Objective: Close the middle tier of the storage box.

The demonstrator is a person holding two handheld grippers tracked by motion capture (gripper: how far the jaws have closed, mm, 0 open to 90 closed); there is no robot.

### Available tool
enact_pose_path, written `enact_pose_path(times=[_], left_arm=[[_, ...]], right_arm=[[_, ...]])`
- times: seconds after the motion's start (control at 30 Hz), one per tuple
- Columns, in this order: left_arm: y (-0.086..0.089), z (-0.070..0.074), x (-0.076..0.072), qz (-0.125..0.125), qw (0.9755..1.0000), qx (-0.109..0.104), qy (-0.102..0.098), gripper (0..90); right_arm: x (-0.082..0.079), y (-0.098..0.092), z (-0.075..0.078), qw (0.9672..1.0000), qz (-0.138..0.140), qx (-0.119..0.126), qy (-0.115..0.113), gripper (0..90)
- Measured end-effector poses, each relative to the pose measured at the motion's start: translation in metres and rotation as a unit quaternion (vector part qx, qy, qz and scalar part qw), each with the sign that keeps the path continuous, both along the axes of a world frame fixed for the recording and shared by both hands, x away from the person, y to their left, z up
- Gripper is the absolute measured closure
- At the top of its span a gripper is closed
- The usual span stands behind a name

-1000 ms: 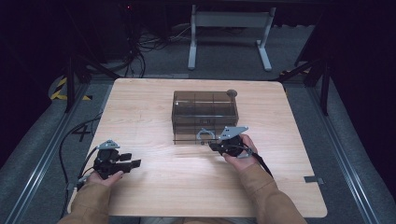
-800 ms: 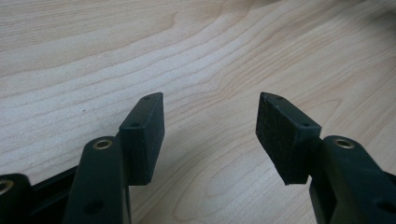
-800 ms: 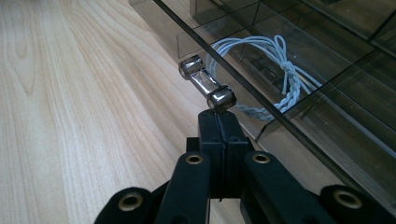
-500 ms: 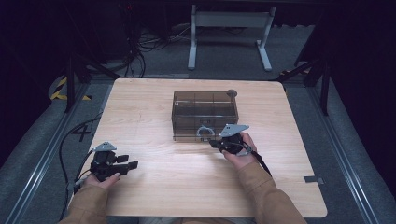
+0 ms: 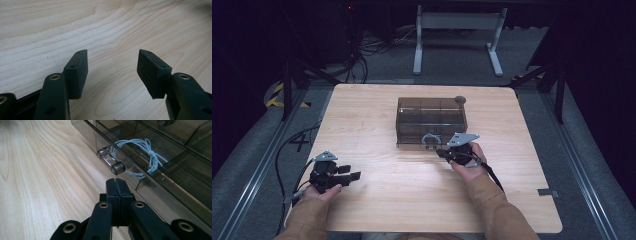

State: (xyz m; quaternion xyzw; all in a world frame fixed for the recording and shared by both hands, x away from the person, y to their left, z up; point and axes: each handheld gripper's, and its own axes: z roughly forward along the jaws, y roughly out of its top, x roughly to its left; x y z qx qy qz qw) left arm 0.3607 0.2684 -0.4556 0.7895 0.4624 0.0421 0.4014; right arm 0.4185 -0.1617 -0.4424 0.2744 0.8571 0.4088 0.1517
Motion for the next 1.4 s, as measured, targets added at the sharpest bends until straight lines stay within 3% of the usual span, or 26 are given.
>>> enact_pose_path(times=[0.33,0.97,1.4], left_arm=[[-0.008,0.000,0.008,-0.013,0.9999,0.004,0.001,43.0],[0.004,-0.001,-0.004,0.005,1.0000,0.002,0.003,43.0],[0.005,-0.003,-0.006,0.008,1.0000,0.003,0.005,42.9]], right_arm=[[-0.002,-0.009,0.000,0.9998,-0.019,0.005,-0.009,90.0],[0.008,0.002,-0.001,0.9977,-0.049,0.018,-0.044,90.0],[0.020,0.005,-0.007,0.9950,-0.076,0.035,-0.054,90.0]])
